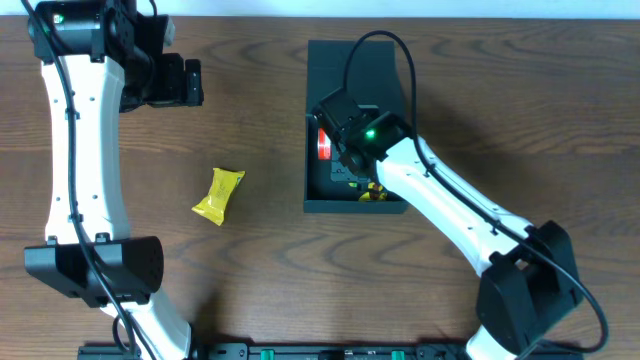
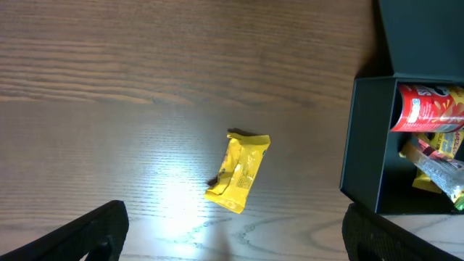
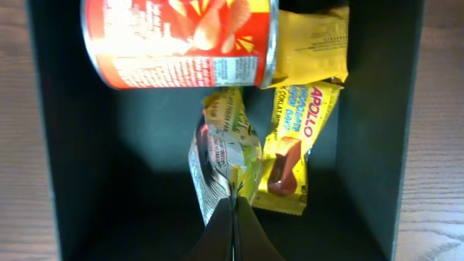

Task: Pack container
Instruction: 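Push the packets down inside the box with the right gripper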

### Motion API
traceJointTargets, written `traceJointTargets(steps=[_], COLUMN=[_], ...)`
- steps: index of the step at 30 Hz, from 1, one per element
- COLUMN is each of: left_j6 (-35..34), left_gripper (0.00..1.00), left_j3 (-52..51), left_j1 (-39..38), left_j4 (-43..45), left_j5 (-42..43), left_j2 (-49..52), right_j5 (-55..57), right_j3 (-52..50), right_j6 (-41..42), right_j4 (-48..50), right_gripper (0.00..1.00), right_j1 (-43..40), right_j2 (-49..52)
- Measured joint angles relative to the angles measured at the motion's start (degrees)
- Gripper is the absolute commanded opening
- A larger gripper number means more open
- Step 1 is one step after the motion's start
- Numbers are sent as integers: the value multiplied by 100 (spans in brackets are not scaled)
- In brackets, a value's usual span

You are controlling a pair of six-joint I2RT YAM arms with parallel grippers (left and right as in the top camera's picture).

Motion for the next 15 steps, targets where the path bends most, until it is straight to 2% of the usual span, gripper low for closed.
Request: traceJointTargets(steps=[8,15], left_j6=[0,0], left_gripper=[96,95], left_j3=[0,0], left_j1=[0,0], left_j4=[2,2], left_j5=[-24,-42], left_j2=[0,0], right_j5=[-925,-1502], right_j3=[-28,-31], right_j6=[122,557], right_j4=[822,962], right_gripper=[1,1], right_j1=[-11,-24], right_j2=[0,0])
